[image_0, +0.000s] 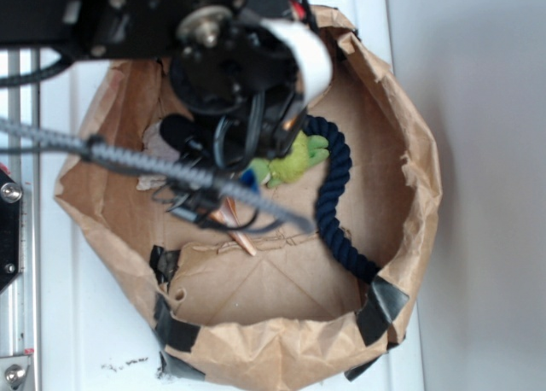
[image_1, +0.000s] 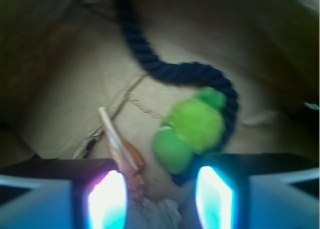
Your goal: Grab the shell.
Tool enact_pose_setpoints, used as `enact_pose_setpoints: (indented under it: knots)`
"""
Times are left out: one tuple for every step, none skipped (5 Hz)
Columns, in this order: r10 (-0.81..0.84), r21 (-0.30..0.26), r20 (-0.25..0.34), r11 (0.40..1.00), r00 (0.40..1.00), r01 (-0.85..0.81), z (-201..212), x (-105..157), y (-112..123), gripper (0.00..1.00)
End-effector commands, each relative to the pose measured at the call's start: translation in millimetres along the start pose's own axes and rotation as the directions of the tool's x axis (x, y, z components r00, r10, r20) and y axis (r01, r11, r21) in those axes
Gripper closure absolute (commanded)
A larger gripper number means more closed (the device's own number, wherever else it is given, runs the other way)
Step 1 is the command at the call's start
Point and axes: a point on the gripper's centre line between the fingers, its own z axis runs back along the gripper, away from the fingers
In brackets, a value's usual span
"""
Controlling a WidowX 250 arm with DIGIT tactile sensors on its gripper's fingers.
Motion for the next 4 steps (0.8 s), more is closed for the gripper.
enact_pose_setpoints:
  knots:
    - [-0.209, 0.085, 0.080, 0.976, 0.975, 0.203, -1.4, -0.9, -20.2, 0.00]
    - [-0.235, 0.108, 0.050, 0.968, 0.971, 0.228, -22.8, -0.3, -25.6, 0.00]
    - [-0.233, 0.098, 0.016, 0.968, 0.972, 0.231, -40.8, -0.3, -23.9, 0.00]
    - [-0.238, 0.098, -0.024, 0.966, 0.971, 0.239, -56.1, -3.4, -23.1, 0.00]
